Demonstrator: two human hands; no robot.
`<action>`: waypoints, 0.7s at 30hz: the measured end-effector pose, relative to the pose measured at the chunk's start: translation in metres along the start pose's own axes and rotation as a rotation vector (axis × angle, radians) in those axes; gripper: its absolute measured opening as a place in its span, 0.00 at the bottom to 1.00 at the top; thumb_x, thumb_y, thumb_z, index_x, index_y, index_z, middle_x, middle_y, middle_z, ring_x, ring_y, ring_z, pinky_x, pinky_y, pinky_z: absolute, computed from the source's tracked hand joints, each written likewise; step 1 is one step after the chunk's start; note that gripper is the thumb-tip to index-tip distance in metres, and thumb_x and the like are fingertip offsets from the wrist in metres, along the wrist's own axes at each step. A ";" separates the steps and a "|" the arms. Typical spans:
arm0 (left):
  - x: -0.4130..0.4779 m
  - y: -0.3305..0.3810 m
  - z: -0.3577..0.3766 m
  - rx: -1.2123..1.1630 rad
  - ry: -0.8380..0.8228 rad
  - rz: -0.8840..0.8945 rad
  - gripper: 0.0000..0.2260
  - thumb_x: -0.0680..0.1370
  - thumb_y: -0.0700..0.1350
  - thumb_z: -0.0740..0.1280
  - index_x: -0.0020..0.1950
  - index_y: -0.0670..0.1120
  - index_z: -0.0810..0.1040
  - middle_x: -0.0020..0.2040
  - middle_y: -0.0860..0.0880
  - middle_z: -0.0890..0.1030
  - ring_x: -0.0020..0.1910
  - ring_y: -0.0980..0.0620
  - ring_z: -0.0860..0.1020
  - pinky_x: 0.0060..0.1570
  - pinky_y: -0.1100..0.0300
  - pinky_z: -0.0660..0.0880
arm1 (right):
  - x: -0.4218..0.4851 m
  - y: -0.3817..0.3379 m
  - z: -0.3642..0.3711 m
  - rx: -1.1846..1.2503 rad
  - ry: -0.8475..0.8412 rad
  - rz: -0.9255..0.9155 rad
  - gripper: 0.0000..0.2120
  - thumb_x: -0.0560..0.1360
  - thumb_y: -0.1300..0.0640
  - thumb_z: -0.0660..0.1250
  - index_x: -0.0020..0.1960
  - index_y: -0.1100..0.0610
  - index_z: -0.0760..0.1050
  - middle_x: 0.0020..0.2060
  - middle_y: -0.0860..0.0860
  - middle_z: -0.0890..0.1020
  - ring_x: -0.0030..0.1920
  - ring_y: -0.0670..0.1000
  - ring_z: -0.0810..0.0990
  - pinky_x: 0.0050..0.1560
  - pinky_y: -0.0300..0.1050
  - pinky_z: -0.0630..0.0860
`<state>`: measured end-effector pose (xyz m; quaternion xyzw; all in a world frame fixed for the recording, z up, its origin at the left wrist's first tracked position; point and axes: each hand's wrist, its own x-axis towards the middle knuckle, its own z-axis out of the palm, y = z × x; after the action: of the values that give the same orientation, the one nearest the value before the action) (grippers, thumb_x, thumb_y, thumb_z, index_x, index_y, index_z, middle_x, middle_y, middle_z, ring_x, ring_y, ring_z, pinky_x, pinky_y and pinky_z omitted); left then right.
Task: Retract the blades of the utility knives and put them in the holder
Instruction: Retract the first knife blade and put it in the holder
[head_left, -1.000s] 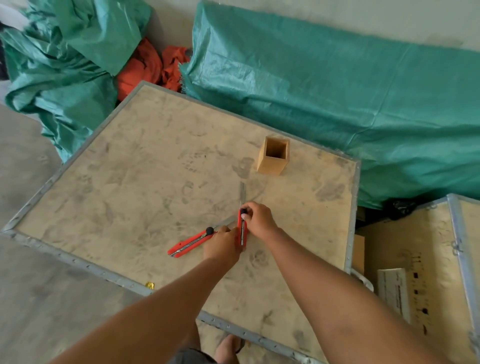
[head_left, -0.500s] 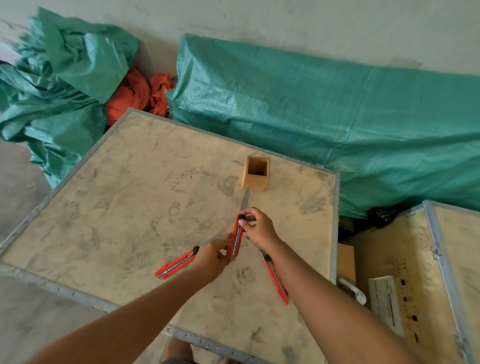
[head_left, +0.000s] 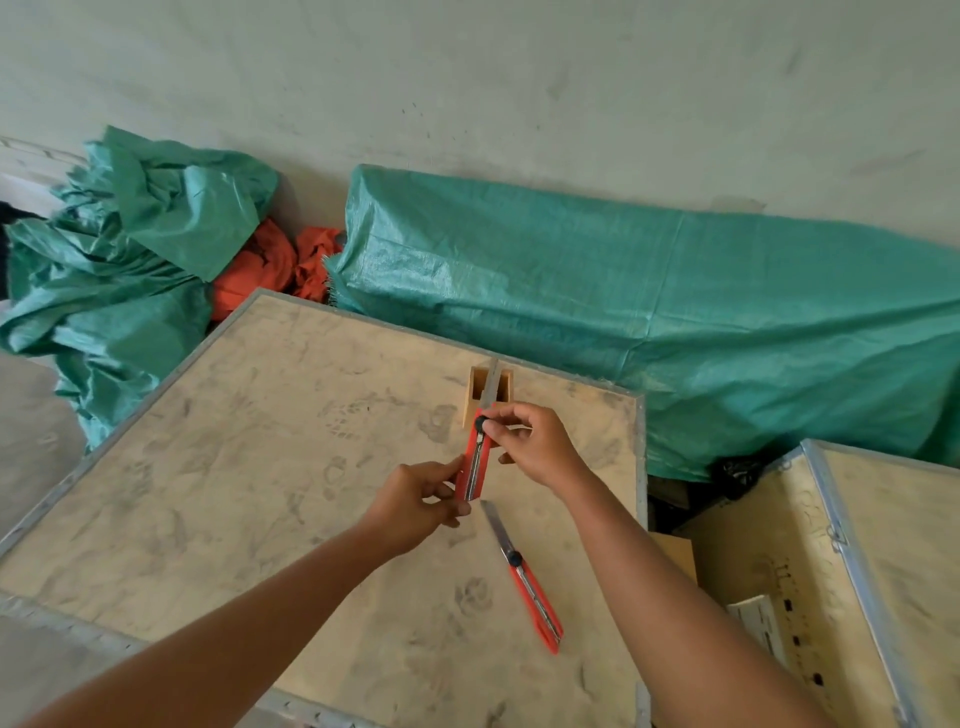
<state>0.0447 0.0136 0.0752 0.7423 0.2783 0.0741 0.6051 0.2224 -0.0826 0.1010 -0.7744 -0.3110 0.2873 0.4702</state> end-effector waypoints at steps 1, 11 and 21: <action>0.001 0.001 -0.002 -0.009 0.005 0.003 0.27 0.71 0.33 0.76 0.69 0.46 0.75 0.49 0.52 0.83 0.40 0.57 0.82 0.45 0.52 0.84 | -0.002 -0.002 -0.002 -0.006 -0.018 -0.010 0.09 0.78 0.58 0.71 0.58 0.55 0.83 0.54 0.51 0.85 0.48 0.48 0.87 0.38 0.39 0.83; 0.002 0.017 -0.013 -0.054 0.036 0.009 0.20 0.74 0.30 0.72 0.64 0.43 0.80 0.48 0.45 0.87 0.42 0.52 0.86 0.40 0.64 0.82 | -0.020 -0.005 -0.006 -0.142 -0.141 -0.069 0.08 0.74 0.58 0.76 0.54 0.55 0.87 0.51 0.49 0.86 0.45 0.50 0.86 0.41 0.44 0.84; 0.000 0.036 -0.008 -0.151 0.031 0.034 0.20 0.72 0.32 0.74 0.62 0.45 0.82 0.45 0.49 0.88 0.43 0.49 0.86 0.45 0.56 0.84 | -0.032 -0.017 -0.012 -0.187 -0.035 -0.175 0.08 0.73 0.55 0.77 0.52 0.52 0.85 0.51 0.46 0.83 0.47 0.47 0.84 0.46 0.39 0.80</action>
<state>0.0525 0.0166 0.1114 0.6978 0.2685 0.1168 0.6537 0.2073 -0.1069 0.1256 -0.7797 -0.4109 0.2286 0.4135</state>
